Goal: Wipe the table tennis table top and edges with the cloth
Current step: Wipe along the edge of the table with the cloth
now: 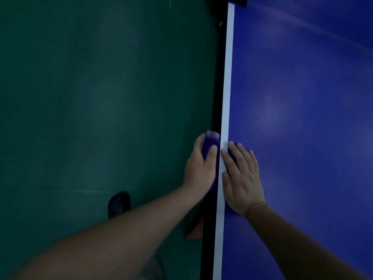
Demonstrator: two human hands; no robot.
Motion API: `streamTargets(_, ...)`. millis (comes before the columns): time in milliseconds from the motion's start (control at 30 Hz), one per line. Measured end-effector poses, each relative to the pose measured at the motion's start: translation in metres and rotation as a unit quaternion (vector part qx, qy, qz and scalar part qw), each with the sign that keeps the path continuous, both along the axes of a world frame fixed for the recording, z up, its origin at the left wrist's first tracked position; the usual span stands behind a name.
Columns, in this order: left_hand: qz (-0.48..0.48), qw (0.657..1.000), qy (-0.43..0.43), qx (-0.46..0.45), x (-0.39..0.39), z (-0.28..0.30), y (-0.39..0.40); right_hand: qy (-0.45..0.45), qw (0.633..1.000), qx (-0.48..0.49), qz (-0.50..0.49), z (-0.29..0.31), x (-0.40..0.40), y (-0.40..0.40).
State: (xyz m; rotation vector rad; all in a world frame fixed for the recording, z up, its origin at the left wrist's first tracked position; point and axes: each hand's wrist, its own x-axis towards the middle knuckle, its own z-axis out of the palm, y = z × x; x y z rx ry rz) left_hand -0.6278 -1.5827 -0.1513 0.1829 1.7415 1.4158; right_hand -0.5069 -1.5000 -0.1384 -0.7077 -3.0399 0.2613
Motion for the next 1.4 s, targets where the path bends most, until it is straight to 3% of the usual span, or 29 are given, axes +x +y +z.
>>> streamTargets(133,-0.014,1.000,-0.002,-0.011,-0.031,-0.003,0.030,0.004,1.000,-0.015,-0.007,0.000,0.002,0.000)
streamTargets(400,-0.039,0.998,-0.036,0.024,-0.015,-0.002,0.004,0.013,0.997,-0.075,-0.028,0.005,-0.006,0.003)
streamTargets(667,-0.019,1.000,-0.011,-0.010,-0.088,-0.017,0.088,-0.066,0.997,-0.010,0.040,0.001,-0.122,0.130)
streamTargets(867,-0.014,1.000,0.006,0.002,-0.142,-0.005,0.139,-0.059,0.997,-0.029,0.037,0.004,-0.120,0.128)
streamTargets(1133,0.016,1.000,-0.004,-0.008,-0.105,0.005,0.113,-0.057,0.996,-0.044,0.047,0.005,-0.123,0.129)
streamTargets(1400,0.010,0.999,0.023,-0.043,-0.183,-0.005,0.191,-0.049,0.996,-0.056,0.044,0.005,-0.122,0.130)
